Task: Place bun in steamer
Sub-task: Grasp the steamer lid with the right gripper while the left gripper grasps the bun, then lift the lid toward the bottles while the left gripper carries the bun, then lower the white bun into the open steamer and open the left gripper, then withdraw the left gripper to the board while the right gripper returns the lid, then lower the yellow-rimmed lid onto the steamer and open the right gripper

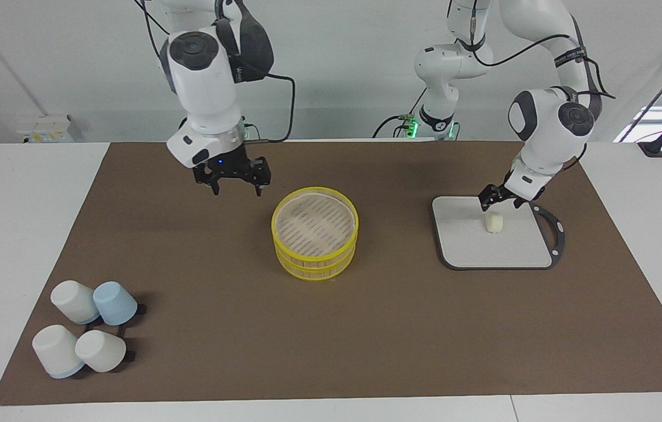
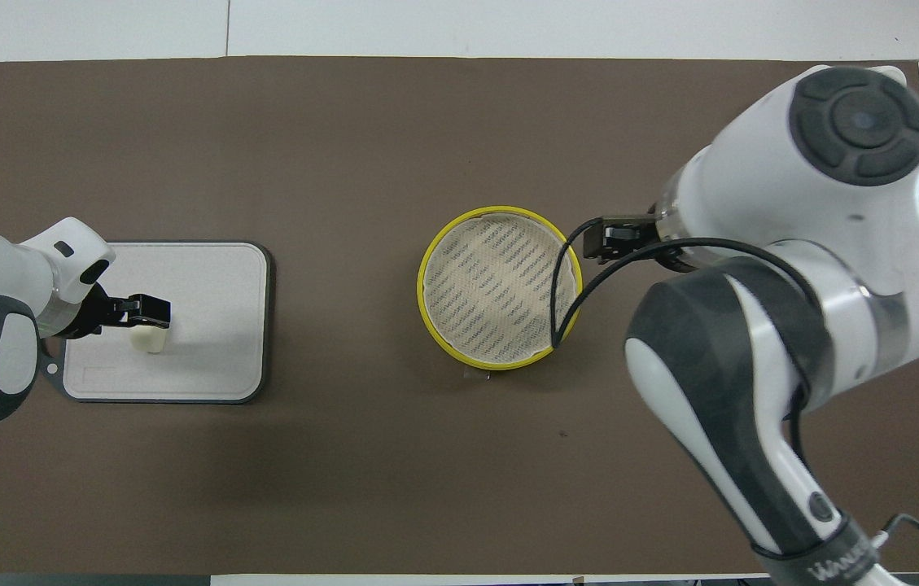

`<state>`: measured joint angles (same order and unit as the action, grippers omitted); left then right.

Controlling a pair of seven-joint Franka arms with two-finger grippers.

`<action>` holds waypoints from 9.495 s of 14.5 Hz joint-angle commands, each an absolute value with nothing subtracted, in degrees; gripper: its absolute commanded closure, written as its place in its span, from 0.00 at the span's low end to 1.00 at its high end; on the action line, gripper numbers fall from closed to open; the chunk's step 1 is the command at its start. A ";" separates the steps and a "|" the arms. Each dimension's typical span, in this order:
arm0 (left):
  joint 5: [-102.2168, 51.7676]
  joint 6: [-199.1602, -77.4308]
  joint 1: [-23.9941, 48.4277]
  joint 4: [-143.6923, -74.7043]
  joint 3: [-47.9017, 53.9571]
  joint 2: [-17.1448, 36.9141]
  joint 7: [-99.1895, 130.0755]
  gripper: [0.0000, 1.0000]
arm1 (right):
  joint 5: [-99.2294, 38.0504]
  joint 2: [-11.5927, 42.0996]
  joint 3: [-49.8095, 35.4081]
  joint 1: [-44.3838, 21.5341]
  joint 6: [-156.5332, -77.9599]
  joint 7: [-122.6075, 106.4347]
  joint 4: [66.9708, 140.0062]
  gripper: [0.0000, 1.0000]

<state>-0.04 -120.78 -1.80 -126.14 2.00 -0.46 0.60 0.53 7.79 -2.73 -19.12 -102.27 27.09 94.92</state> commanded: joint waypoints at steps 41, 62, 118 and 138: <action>-2.72 -106.62 5.16 -102.07 2.64 12.91 13.39 0.57 | 2.64 22.15 -2.02 -18.40 -96.42 18.44 72.51 1.00; -7.56 -112.85 39.90 -80.94 2.11 33.84 53.79 0.57 | 2.64 18.99 -2.02 8.61 -103.79 -13.97 82.87 1.00; -0.53 -82.35 -1.49 -92.90 3.25 0.09 0.26 0.00 | 3.08 33.49 -1.85 -37.44 -113.99 57.74 78.40 1.00; -0.79 -86.13 1.40 -94.66 2.37 -0.97 -0.44 0.00 | 1.23 13.28 -1.67 -8.74 -93.00 3.77 79.89 0.00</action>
